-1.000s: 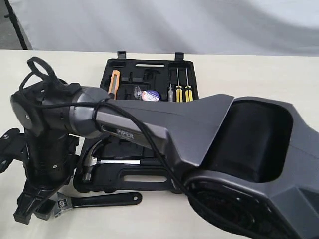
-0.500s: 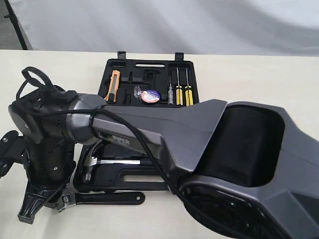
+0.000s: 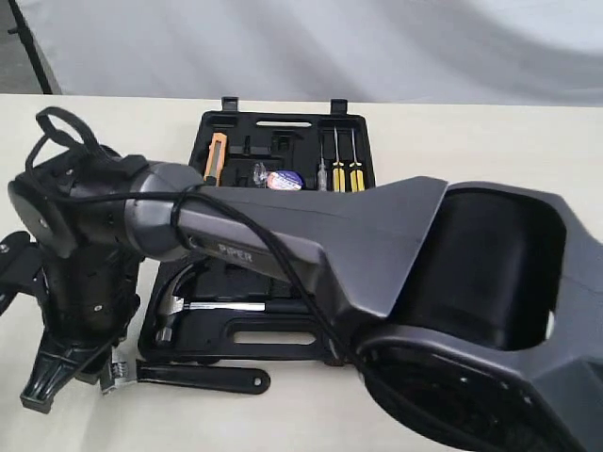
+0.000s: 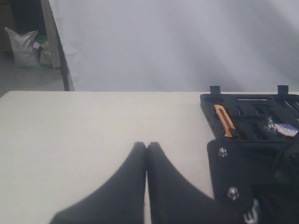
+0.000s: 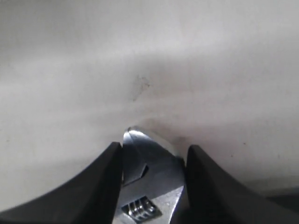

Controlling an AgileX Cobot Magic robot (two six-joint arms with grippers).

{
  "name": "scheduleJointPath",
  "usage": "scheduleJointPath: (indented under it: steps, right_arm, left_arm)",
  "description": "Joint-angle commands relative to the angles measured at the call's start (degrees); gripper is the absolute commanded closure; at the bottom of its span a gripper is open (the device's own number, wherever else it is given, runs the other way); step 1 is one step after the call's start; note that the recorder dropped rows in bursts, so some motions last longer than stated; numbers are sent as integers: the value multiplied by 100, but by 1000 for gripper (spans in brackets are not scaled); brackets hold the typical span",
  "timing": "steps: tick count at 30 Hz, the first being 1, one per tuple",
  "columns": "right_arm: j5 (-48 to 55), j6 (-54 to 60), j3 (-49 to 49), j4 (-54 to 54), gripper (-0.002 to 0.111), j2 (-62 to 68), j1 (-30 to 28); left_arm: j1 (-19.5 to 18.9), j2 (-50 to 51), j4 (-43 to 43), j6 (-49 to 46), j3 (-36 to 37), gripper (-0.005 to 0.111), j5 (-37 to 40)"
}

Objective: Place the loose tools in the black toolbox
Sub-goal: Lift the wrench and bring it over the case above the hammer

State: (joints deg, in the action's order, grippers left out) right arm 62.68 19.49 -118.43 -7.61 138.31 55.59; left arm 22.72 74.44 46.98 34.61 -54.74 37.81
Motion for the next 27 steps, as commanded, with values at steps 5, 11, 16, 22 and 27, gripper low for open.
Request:
scheduleJointPath:
  steps: [5,11,16,22,27]
  right_arm:
    - [561,-282,-10,22,109,-647,-170]
    - [728,-380,-10,49,109,-878,-353]
    - [728,-571,-10,60,109,-891,-723]
    - [728,-792,-10,60,109,-891,-1247]
    - [728,-840,-10,171,109,-891,-1742]
  left_arm:
    - [-19,-46,-78,59,53,105,-97]
    - [-19,-46,-78,59,53,105,-97]
    - [-19,-46,-78,59,53,105,-97]
    - [-19,-46,-78,59,53,105,-97]
    - [-19,-46,-78,59,53,105,-97]
